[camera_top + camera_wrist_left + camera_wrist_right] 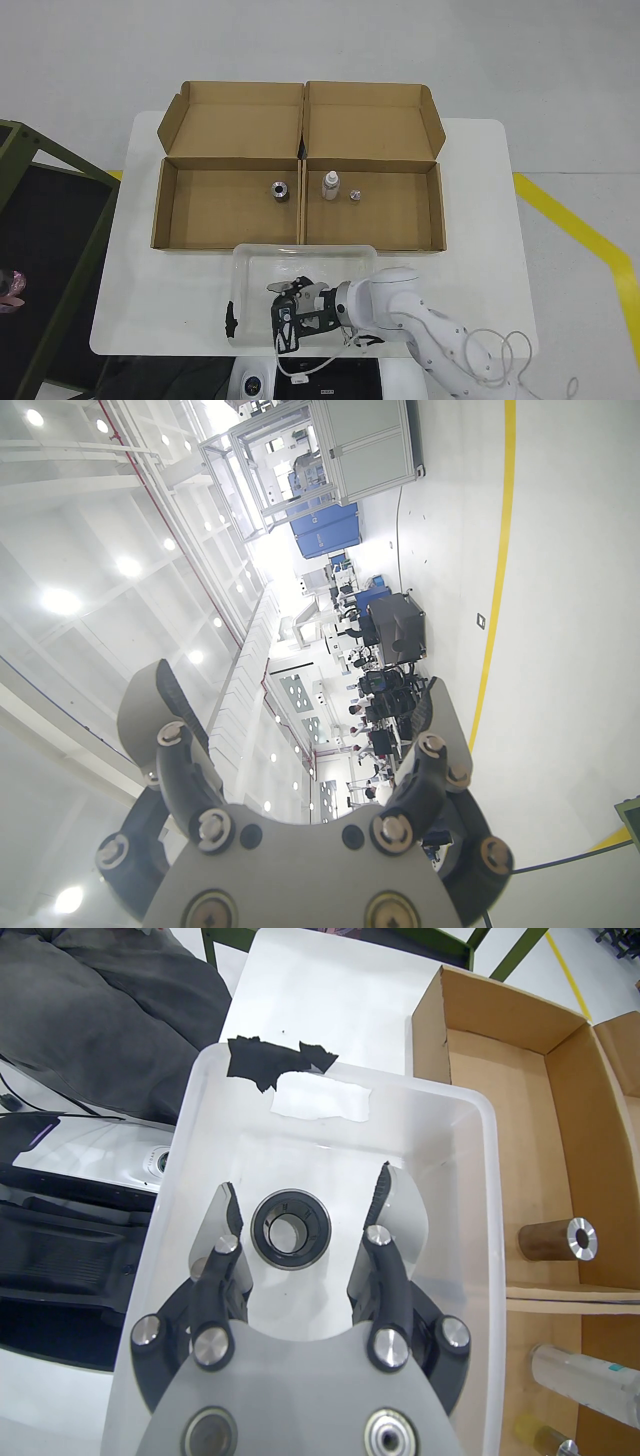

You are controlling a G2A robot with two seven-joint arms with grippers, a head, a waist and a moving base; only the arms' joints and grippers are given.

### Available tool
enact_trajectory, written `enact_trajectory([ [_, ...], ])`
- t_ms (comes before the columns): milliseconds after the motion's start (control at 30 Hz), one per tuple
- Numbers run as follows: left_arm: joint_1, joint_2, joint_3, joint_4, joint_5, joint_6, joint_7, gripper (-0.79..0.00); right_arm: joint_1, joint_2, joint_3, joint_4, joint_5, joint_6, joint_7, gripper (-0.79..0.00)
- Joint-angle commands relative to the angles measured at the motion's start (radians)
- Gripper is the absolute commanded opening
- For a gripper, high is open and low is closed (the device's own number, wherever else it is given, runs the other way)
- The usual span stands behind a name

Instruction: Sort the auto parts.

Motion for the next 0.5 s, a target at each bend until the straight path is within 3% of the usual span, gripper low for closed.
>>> enact_trajectory([
  [0, 0.0, 0.0, 0.0, 0.0, 0.0, 0.0, 0.0, 0.0, 0.002, 0.001, -0.002, 0.011, -0.003, 0.003, -0.003, -0.302],
  [467, 0.0, 0.0, 0.0, 0.0, 0.0, 0.0, 0.0, 0.0, 0.032, 0.002, -0.034, 0.083, -0.013, 0.021, -0.017, -0.305],
])
